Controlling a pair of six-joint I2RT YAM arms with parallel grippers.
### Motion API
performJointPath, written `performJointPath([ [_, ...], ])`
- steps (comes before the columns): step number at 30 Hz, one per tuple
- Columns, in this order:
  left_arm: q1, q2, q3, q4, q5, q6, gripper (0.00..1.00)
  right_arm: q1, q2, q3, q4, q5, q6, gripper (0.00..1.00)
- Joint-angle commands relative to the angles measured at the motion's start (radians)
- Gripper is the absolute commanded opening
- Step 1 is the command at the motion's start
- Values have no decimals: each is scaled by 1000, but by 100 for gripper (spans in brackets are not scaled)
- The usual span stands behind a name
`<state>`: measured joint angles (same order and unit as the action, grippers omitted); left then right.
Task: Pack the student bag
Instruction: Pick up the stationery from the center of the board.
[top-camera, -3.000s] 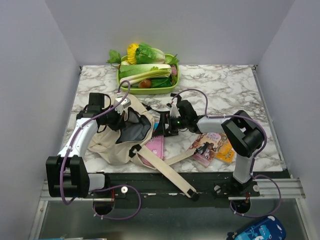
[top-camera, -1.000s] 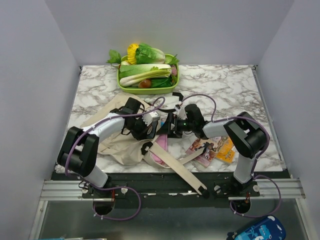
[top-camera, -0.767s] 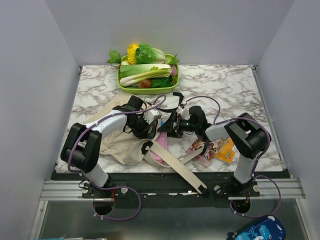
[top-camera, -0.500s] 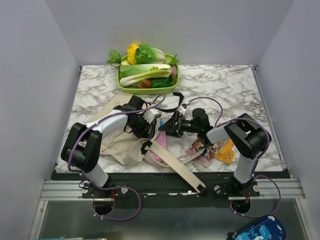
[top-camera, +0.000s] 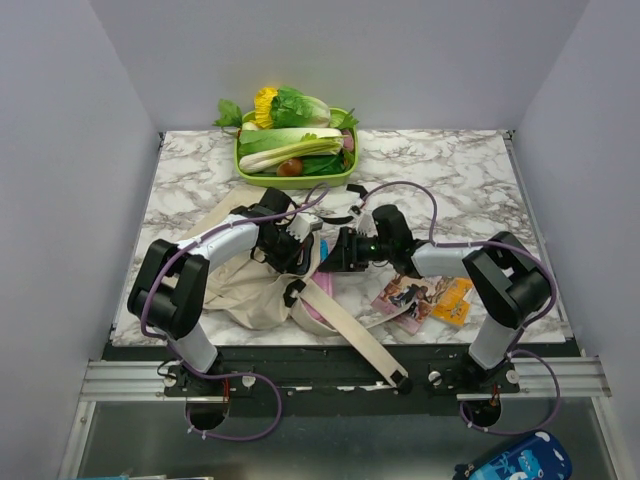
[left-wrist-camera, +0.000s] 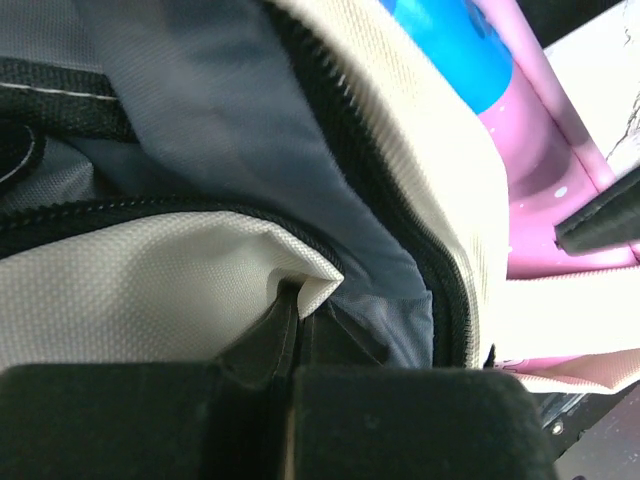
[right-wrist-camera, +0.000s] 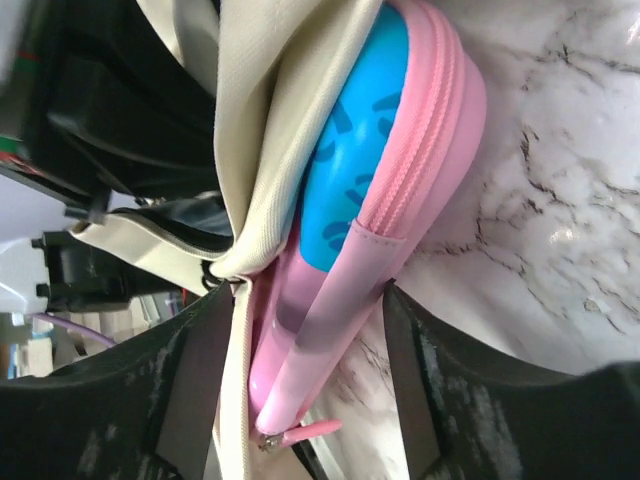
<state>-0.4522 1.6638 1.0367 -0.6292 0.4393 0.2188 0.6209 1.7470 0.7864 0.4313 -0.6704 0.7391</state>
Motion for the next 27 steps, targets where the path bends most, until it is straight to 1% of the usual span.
performJointPath([
  [1, -22, 91, -33, 250, -42, 1, 0, 56, 9, 37, -89, -116, -61, 64],
  [2, -22, 90, -33, 252, -37, -2, 0, 60, 16, 48, -95, -121, -70, 64],
  [3, -22, 88, -33, 250, -36, -1, 0, 66, 16, 59, -123, -112, -81, 69],
  [4, -22, 88, -35, 253, -34, -4, 0, 79, 16, 82, -146, -101, -104, 71],
  [6, -22, 88, -37, 253, -31, -4, 0, 89, 22, 109, -201, -68, -122, 71],
  [10, -22, 86, -32, 249, -25, -4, 0, 114, 48, 151, -244, -23, -153, 70],
  [11, -22, 86, -30, 244, -24, -4, 0, 117, 51, 158, -247, -17, -156, 68],
  [14, -22, 68, -18, 215, -16, 7, 0, 120, 62, 156, -244, 9, -156, 57],
  [15, -20, 51, -9, 204, -13, 13, 0, 120, 63, 149, -232, 12, -155, 52],
  [16, -20, 41, -4, 192, -10, 17, 0, 120, 62, 143, -226, 14, -153, 49],
  [17, -19, 28, 3, 150, -4, 43, 0, 120, 54, 136, -218, 17, -153, 46],
  [18, -14, 1, 23, 123, 2, 59, 0, 117, 48, 122, -220, 32, -158, 40],
  [21, 9, -76, 43, 47, 1, 114, 0, 105, -10, 81, -264, 81, -190, 32],
  [24, 41, -148, 65, -27, 24, 155, 0, 63, -107, 24, -291, 132, -207, 27],
  [25, 61, -163, 68, -44, 27, 162, 0, 37, -133, -11, -302, 149, -217, 27],
  [26, 67, -180, 74, -79, 33, 169, 0, 27, -194, -33, -312, 164, -224, 27],
  [27, 73, -214, 75, -92, 36, 181, 0, 16, -219, -47, -324, 205, -234, 27],
])
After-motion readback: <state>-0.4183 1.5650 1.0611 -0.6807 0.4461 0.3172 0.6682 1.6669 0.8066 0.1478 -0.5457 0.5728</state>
